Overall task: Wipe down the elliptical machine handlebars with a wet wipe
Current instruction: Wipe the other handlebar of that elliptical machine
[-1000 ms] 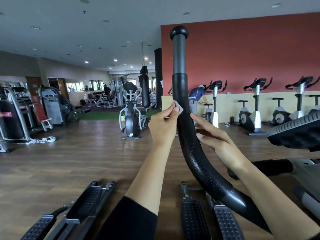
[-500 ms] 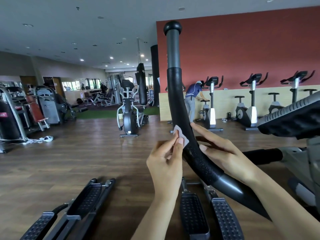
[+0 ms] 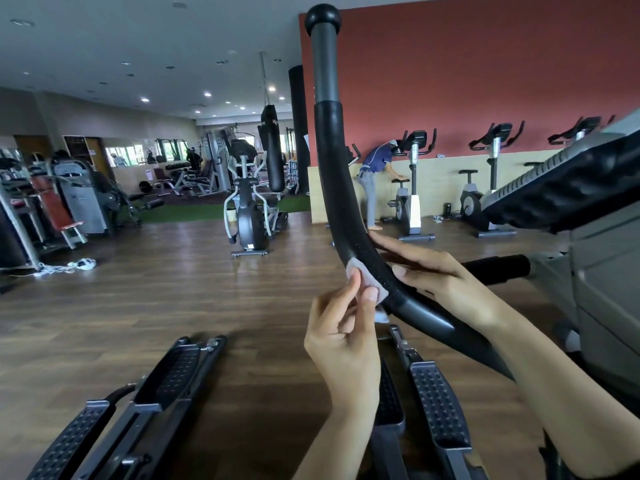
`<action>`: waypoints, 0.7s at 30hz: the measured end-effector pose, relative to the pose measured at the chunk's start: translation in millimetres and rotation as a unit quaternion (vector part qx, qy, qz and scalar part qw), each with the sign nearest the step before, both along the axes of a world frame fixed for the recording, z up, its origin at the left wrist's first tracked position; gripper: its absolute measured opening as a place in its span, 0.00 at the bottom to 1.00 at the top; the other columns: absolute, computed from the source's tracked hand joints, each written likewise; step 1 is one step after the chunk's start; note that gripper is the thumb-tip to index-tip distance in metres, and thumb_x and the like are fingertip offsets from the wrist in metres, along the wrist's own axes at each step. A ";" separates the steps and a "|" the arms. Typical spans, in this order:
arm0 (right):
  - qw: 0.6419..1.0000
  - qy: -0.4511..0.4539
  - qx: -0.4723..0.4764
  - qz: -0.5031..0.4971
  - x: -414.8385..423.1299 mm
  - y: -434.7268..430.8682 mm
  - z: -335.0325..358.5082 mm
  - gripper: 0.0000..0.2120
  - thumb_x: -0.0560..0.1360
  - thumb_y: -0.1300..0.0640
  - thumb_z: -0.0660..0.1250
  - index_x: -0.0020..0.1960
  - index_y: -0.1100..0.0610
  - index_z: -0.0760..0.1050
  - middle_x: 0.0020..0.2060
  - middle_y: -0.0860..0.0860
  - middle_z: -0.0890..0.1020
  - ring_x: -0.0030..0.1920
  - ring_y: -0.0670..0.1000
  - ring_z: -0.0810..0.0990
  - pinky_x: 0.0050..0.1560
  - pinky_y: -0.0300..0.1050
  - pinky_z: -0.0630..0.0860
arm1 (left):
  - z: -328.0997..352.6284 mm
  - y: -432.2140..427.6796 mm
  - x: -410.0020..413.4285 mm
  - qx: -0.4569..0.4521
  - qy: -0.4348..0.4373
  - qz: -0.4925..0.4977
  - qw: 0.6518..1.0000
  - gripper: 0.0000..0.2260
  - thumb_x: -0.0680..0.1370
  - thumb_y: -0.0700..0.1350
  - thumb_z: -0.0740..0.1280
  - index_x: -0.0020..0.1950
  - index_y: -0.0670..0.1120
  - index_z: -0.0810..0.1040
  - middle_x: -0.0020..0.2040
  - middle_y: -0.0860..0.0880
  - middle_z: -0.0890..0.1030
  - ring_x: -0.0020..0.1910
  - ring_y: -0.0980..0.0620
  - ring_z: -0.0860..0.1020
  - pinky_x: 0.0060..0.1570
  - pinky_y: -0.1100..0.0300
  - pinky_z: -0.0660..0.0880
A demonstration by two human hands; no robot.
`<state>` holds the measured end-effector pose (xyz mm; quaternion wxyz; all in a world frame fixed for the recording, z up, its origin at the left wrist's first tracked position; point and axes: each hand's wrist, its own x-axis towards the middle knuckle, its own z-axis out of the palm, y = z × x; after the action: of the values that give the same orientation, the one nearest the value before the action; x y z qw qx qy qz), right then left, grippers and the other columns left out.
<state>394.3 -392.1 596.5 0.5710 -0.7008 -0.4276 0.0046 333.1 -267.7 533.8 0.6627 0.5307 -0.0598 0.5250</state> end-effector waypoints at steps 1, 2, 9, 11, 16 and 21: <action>1.000 -0.005 -0.001 -0.004 -0.6 -0.9 -1.4 0.23 0.78 0.63 0.61 0.71 0.52 0.69 0.65 0.47 0.77 0.69 0.46 0.71 0.73 0.52 0.63 | -0.6 -1.6 0.3 -0.004 -0.003 0.001 1.000 0.13 0.71 0.33 0.72 0.53 0.44 0.82 0.44 0.49 0.81 0.46 0.58 0.82 0.46 0.68 0.78; 1.000 -0.006 -0.001 -0.008 -1.6 -1.9 -2.5 0.22 0.78 0.64 0.61 0.71 0.51 0.69 0.65 0.46 0.77 0.69 0.46 0.72 0.73 0.51 0.63 | -1.2 -3.4 -0.8 -0.002 -0.008 0.003 1.000 0.13 0.71 0.33 0.72 0.54 0.43 0.82 0.45 0.48 0.80 0.46 0.58 0.82 0.46 0.68 0.78; 1.000 -0.010 -0.009 -0.025 -7.5 -7.0 -7.4 0.23 0.79 0.69 0.58 0.66 0.47 0.72 0.63 0.41 0.78 0.67 0.42 0.72 0.70 0.38 0.65 | 6.3 -3.0 -5.2 0.010 0.009 0.046 0.999 0.13 0.70 0.36 0.74 0.53 0.46 0.82 0.43 0.46 0.81 0.42 0.59 0.81 0.43 0.72 0.76; 1.000 -0.009 -0.013 -0.024 -10.1 -10.0 -9.1 0.23 0.79 0.70 0.58 0.65 0.47 0.73 0.62 0.39 0.78 0.67 0.41 0.72 0.67 0.33 0.66 | 9.3 -4.4 -4.9 -0.008 0.017 0.051 0.999 0.12 0.71 0.38 0.74 0.52 0.50 0.82 0.43 0.48 0.80 0.41 0.58 0.81 0.43 0.72 0.75; 0.999 -0.018 -0.019 -0.037 -15.1 -14.6 -11.3 0.24 0.78 0.71 0.58 0.66 0.49 0.71 0.61 0.35 0.76 0.66 0.38 0.72 0.61 0.27 0.65 | 3.2 -14.1 -14.0 0.033 0.023 0.053 0.998 0.13 0.69 0.36 0.76 0.52 0.47 0.83 0.43 0.43 0.78 0.39 0.57 0.81 0.40 0.69 0.77; 0.999 -0.004 -0.012 -0.039 -15.0 -16.4 -14.8 0.20 0.78 0.66 0.61 0.66 0.48 0.73 0.62 0.41 0.78 0.67 0.40 0.72 0.65 0.30 0.65 | 16.3 -6.3 -6.9 0.029 0.045 0.091 0.994 0.12 0.70 0.40 0.76 0.51 0.50 0.83 0.42 0.43 0.82 0.38 0.55 0.81 0.38 0.72 0.74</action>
<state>379.2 -408.4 581.7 0.5608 -0.7237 -0.4019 -0.0151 326.2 -274.0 550.1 0.5985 0.5759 0.0032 0.5568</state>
